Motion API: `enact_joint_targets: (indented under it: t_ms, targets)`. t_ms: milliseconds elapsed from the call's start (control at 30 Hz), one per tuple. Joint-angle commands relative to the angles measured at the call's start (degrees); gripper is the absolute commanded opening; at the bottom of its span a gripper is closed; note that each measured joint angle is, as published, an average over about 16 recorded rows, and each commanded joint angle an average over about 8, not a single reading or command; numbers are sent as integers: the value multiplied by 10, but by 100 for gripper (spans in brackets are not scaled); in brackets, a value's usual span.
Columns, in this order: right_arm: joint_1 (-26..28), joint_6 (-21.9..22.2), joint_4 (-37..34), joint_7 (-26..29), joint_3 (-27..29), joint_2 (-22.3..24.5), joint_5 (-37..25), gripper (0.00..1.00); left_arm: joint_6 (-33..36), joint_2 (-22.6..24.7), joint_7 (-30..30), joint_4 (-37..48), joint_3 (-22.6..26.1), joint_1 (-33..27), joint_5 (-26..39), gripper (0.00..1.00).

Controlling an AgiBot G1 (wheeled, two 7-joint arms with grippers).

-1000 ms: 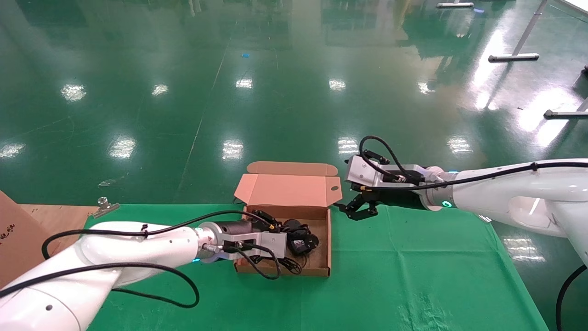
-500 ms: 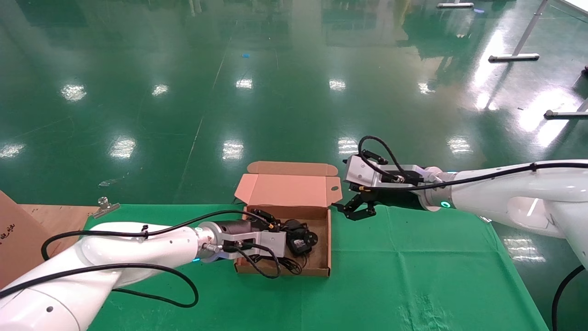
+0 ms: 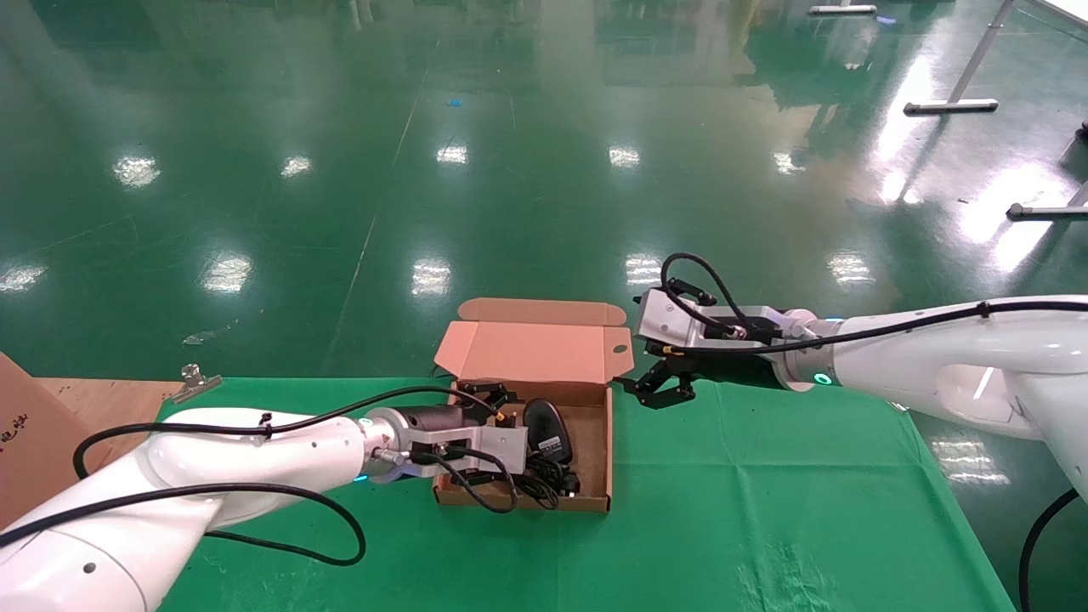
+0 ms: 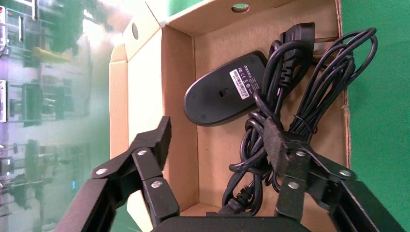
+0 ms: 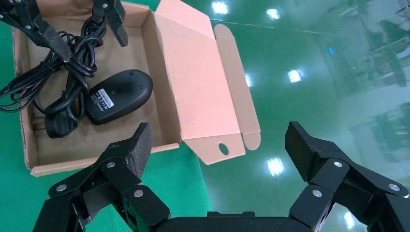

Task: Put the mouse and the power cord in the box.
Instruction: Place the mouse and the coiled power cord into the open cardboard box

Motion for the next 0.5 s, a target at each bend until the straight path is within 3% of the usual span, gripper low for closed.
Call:
enact_joint_targets:
  t_ms: [33, 500]
  targets:
    - [1, 1, -1, -1, -1, -1, -1, 100, 1, 0, 0, 0, 0, 0, 0, 100]
    - [-79, -75, 140, 97, 112, 80, 17, 100, 104, -95, -118, -120, -68, 50, -95, 100]
